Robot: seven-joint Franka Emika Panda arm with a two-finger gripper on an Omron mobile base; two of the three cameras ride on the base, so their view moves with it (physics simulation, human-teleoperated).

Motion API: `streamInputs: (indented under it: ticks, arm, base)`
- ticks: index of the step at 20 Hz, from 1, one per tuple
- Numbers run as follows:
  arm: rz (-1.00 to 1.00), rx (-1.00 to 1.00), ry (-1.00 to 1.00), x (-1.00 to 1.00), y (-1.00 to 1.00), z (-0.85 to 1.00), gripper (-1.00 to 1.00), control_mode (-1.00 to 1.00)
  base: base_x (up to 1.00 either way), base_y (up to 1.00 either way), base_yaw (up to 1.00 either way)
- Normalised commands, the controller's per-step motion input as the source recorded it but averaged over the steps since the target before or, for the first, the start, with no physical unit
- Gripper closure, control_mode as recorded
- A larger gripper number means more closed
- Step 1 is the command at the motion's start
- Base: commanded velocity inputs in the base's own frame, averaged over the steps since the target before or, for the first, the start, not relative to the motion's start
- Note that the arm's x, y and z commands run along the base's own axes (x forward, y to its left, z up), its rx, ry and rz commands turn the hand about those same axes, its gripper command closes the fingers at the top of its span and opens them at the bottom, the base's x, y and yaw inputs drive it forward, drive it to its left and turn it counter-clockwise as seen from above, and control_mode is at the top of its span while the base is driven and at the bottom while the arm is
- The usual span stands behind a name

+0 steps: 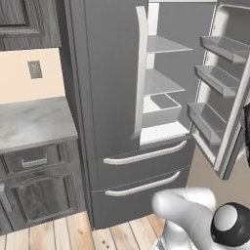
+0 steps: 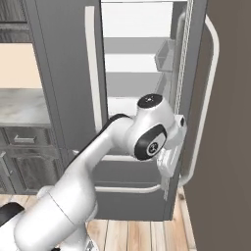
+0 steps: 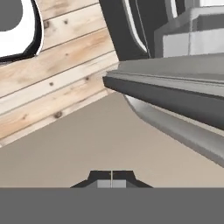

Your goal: Place one of the steaks on the plate and the other in the bowl. Then place the bowl in the fridge.

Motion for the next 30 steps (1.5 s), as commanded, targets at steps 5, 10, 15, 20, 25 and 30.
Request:
streamInputs:
  ticks: [5, 10, 15, 20, 25, 30]
  arm:
    - [-0.08, -0.06, -0.61, -1.0, 0.16, -0.1, 1.0, -1.0]
    - [-0.11, -0.19, -0.35, -0.8, 0.77, -0.1, 1.0, -1.0]
    - [-0.2, -0.29, -0.02, -0.06, 1.0, 0.01, 1.0, -1.0]
    - [-0.02, -0.16, 0.0, 0.05, 0.62, 0.21, 1.0, -1.0]
    - [0.3, -0.16, 0.1, 0.0, 0.53, 0.17, 1.0, -1.0]
    - [0.47, -0.31, 0.23, -0.03, 0.79, 0.07, 1.0, -1.0]
  base:
    - [0.0, 0.0, 0.0]
    - [0.0, 0.0, 0.0]
    - [0.0, 0.0, 0.0]
    - [0.0, 0.0, 0.0]
    - [0.0, 0.0, 0.0]
    - [0.0, 0.0, 0.0]
